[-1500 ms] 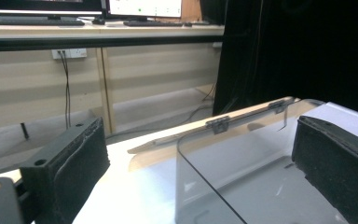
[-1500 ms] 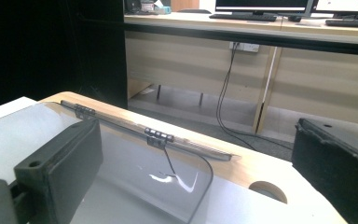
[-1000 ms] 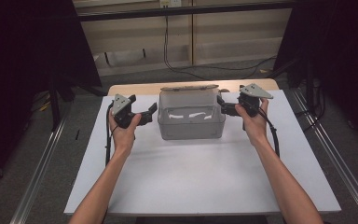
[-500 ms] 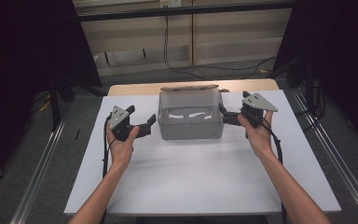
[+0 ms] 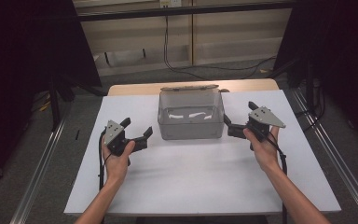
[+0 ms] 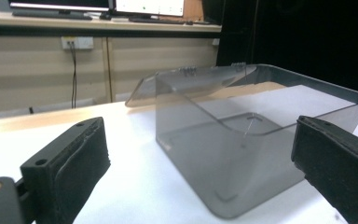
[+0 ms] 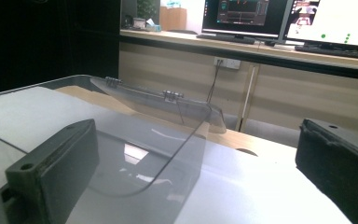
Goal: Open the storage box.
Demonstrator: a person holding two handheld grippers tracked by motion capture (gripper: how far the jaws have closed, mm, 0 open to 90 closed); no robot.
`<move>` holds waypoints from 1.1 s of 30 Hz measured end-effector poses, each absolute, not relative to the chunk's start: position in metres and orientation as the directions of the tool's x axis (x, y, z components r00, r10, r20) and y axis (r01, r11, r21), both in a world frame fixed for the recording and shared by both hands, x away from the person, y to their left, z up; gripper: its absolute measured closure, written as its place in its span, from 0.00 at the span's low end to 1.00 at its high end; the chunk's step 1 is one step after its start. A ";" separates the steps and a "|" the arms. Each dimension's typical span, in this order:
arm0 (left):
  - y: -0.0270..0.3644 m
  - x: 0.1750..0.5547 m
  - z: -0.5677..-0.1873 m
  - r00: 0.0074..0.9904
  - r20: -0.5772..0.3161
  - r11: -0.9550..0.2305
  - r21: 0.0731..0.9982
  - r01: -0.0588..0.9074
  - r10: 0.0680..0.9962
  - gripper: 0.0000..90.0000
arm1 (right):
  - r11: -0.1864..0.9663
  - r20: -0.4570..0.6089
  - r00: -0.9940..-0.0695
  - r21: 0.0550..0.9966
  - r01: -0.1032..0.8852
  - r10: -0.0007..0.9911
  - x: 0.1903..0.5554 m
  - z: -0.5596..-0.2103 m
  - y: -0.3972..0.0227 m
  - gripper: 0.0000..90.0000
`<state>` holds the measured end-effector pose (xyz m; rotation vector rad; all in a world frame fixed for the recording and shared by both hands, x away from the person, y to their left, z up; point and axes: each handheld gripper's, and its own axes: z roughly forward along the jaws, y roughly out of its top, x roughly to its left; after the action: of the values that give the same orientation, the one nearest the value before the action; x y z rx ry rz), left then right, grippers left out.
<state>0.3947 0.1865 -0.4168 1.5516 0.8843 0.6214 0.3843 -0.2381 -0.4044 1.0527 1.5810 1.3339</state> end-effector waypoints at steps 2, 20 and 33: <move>0.187 0.388 -0.416 0.579 -0.087 -0.025 0.983 0.183 0.811 0.04 | 0.105 -0.066 -0.332 0.989 0.100 0.941 0.381 -0.406 -0.240 0.00; 0.210 0.344 -0.430 0.566 -0.073 -0.036 0.983 0.179 0.821 0.03 | 0.095 -0.064 -0.328 0.992 0.081 0.943 0.330 -0.415 -0.248 0.00; 0.230 0.314 -0.431 0.539 -0.078 -0.017 0.985 0.169 0.839 0.04 | 0.089 -0.060 -0.287 0.992 0.087 0.956 0.294 -0.419 -0.266 0.00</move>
<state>0.3139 0.2304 -0.4314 1.5239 0.8993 0.6667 0.2944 -0.2662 -0.4193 1.0753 1.5296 1.3099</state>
